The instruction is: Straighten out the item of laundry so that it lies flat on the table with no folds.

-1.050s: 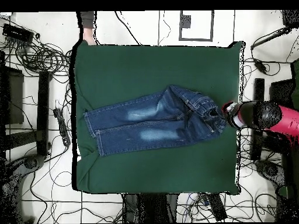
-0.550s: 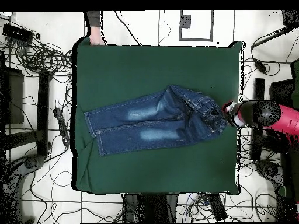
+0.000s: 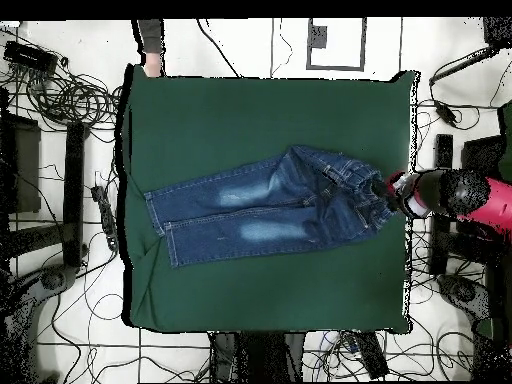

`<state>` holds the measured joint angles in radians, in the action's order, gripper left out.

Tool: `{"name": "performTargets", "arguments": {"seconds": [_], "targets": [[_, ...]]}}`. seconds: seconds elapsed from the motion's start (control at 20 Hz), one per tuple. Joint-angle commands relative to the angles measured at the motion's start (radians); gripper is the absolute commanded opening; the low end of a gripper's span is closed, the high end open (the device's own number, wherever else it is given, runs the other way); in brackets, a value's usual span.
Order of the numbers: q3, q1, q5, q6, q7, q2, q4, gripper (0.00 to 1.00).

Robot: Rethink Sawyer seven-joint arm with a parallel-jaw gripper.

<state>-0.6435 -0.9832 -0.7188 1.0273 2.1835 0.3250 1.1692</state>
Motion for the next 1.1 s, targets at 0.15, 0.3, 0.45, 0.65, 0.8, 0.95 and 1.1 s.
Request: {"name": "performTargets", "arguments": {"seconds": [0.15,0.3,0.45,0.65,0.8,0.95,1.1], "targets": [[0.004,0.045,-0.015,0.045,-0.322,0.035,-0.006,0.0],[0.004,0.042,-0.01,0.035,-0.311,0.04,0.006,0.0],[0.006,0.04,-0.009,0.026,-0.298,0.051,0.022,0.0],[0.012,0.038,0.006,0.002,-0.243,0.106,0.103,0.0],[0.008,0.043,0.003,-0.07,-0.192,0.177,0.234,0.0],[0.007,0.048,0.02,-0.113,-0.115,0.263,0.363,0.0],[-0.006,0.046,0.042,-0.174,-0.058,0.35,0.495,0.0]]}}
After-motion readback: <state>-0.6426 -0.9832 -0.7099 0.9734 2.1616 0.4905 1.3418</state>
